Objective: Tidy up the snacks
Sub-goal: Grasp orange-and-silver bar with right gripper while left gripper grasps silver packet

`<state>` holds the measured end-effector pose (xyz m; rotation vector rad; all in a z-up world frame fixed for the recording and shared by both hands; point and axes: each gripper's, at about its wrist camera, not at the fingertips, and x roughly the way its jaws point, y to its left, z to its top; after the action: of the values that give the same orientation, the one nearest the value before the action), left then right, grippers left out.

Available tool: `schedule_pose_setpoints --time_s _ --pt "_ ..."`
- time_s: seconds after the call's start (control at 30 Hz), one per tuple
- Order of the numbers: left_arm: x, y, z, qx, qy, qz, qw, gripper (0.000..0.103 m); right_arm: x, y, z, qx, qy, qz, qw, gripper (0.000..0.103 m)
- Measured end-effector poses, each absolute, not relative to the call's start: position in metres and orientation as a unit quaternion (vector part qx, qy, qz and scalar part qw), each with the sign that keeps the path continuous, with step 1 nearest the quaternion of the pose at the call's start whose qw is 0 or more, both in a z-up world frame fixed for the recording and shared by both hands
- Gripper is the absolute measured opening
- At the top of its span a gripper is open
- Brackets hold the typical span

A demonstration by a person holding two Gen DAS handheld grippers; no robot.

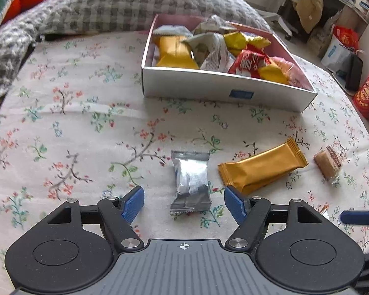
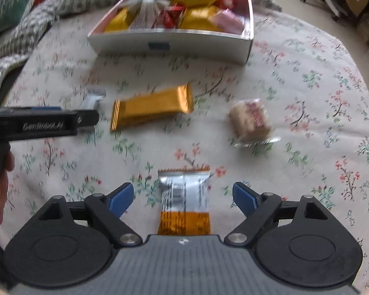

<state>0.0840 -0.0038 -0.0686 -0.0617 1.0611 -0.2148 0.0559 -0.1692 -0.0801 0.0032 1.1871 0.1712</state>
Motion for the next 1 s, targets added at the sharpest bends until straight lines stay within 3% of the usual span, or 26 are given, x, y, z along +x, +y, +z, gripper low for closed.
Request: schedule_pose_setpoints --time_s 0.07,0.2,0.27,0.37,0.87,0.9,0.97,1.0 --pt "0.085 -0.006 -0.07 -0.028 0.503 -0.101 0.858 0.072 0.056 -0.165 -0.085 -0.002 0.567 0.085 0.82 0.073" --pt "0.086 -0.009 -0.07 -0.02 0.5 -0.099 0.86 0.071 0.057 -0.161 -0.09 -0.014 0.569 0.075 0.819 0.065" --pt "0.086 -0.008 -0.07 -0.024 0.501 -0.1 0.86 0.071 0.057 -0.162 -0.088 -0.01 0.563 0.068 0.823 0.048" --pt "0.086 -0.004 -0.068 -0.033 0.501 -0.098 0.859 0.071 0.058 -0.17 -0.084 0.015 0.56 0.063 0.826 0.036" --pt "0.084 -0.009 -0.068 -0.03 0.502 -0.107 0.858 0.069 0.062 -0.179 -0.061 0.043 0.502 0.048 0.862 0.034" --pt "0.084 -0.011 -0.07 -0.025 0.501 -0.108 0.858 0.067 0.062 -0.181 -0.059 0.046 0.497 0.048 0.865 0.034" --pt "0.082 -0.015 -0.07 -0.008 0.491 -0.106 0.864 0.049 0.061 -0.182 -0.055 0.051 0.487 0.05 0.87 0.034" --pt "0.082 -0.015 -0.07 -0.004 0.488 -0.107 0.866 0.031 0.061 -0.182 -0.055 0.052 0.485 0.052 0.871 0.034"
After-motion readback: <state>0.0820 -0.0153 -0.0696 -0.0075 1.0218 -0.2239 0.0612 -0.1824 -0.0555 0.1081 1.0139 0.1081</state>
